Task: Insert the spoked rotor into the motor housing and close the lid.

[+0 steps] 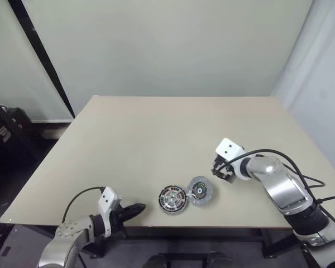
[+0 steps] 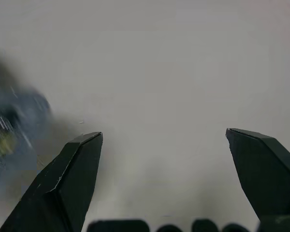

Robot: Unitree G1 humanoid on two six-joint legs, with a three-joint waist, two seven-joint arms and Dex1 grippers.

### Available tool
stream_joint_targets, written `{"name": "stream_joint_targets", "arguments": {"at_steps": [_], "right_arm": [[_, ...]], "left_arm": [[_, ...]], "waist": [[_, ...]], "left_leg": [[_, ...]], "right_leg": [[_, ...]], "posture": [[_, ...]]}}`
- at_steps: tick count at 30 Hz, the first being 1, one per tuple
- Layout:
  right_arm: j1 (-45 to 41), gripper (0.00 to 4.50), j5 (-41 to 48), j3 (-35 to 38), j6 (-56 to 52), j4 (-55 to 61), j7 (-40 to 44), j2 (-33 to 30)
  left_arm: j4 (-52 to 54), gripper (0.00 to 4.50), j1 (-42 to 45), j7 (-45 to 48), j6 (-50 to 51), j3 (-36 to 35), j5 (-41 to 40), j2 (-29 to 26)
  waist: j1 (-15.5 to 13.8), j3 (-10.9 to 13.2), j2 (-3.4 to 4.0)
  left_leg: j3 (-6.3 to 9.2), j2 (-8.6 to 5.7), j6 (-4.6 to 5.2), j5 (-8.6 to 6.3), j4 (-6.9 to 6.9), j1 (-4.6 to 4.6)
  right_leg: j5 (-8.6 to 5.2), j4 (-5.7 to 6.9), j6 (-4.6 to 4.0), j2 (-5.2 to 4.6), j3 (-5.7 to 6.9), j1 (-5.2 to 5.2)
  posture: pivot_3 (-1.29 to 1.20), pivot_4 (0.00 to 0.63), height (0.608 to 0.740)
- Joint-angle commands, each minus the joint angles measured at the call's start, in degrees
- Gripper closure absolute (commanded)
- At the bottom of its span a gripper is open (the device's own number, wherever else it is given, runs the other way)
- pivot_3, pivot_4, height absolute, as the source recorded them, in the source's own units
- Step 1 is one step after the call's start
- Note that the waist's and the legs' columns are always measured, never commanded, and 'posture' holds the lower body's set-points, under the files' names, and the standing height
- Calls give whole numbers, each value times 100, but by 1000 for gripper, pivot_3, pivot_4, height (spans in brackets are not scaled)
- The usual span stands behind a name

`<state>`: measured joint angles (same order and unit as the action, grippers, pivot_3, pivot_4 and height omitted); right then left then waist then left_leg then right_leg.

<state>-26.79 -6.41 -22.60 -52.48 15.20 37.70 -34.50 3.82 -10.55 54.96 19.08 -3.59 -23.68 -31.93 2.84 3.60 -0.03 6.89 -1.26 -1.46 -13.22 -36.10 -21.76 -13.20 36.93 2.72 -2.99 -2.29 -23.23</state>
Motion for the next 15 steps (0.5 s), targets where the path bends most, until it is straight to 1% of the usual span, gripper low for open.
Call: {"name": "stream_joint_targets", "arguments": {"at_steps": [1, 8, 13, 15], "right_arm": [[170, 46, -39, -160, 275, -64, 141, -170], [500, 46, 48, -80, 485, -342, 62, 85], [624, 46, 390, 178, 225, -119, 8, 590], [651, 46, 541, 248, 14, 71, -87, 917]], "left_arm": [[75, 4500, 108, 123, -107, -111, -122, -62], [116, 4500, 91, 287, -67, -18, -30, -188], [95, 4500, 57, 326, -98, 10, 40, -265], [111, 4500, 54, 307, -108, 27, 57, -253]], "waist": [[2, 0, -1], [0, 0, 0], [0, 0, -2], [0, 0, -1]], "left_leg": [[-1, 1, 0, 0, 0, 1], [-4, 5, 1, 1, -4, 3], [-1, 5, 2, 1, -9, 4], [0, 5, 2, 1, -10, 5]], "right_leg": [[0, 0, 0, 1, 0, 0], [1, 4, 1, 5, -1, 2], [4, 6, 7, 6, -1, 6], [6, 9, 10, 7, -1, 6]], "posture": [[0, 0, 740], [0, 0, 740], [0, 0, 740], [0, 0, 740]]}}
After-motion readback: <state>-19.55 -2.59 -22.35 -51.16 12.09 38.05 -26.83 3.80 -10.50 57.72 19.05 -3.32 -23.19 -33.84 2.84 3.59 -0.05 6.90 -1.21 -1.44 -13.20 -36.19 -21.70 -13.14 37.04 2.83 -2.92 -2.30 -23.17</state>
